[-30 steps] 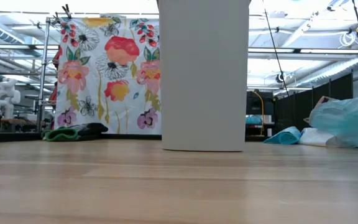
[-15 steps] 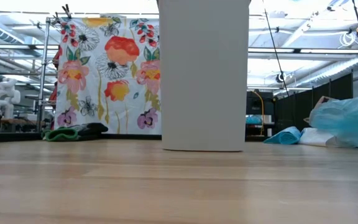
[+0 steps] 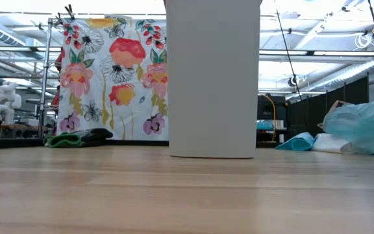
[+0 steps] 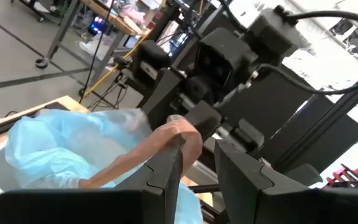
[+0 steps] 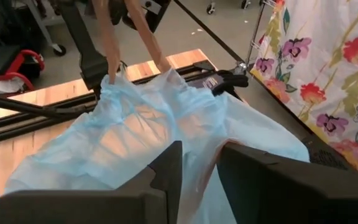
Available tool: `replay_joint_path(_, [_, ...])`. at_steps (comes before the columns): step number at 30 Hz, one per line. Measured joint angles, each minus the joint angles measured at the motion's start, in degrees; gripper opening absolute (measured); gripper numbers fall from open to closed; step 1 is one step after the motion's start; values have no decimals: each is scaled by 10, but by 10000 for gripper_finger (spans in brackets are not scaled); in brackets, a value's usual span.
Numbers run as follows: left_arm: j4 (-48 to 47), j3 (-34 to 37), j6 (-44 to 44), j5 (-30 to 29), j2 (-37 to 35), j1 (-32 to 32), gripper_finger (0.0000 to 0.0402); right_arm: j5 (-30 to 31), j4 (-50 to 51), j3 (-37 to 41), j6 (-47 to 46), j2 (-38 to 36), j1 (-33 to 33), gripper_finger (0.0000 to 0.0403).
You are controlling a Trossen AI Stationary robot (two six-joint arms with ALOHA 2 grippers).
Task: Place trash/remove bag and relplace
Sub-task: Close the trash bag
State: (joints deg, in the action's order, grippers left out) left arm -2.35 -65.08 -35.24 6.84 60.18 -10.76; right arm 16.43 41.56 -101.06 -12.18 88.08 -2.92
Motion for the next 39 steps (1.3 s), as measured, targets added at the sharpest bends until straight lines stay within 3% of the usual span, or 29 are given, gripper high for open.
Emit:
replay_joint_path(21, [-74, 0, 1, 0, 0, 0, 101, 3, 156, 0, -127, -63, 28, 93])
replay_joint_path(39, [-136, 0, 17, 0, 0, -1, 101, 48, 211, 0, -217, -95, 61, 93])
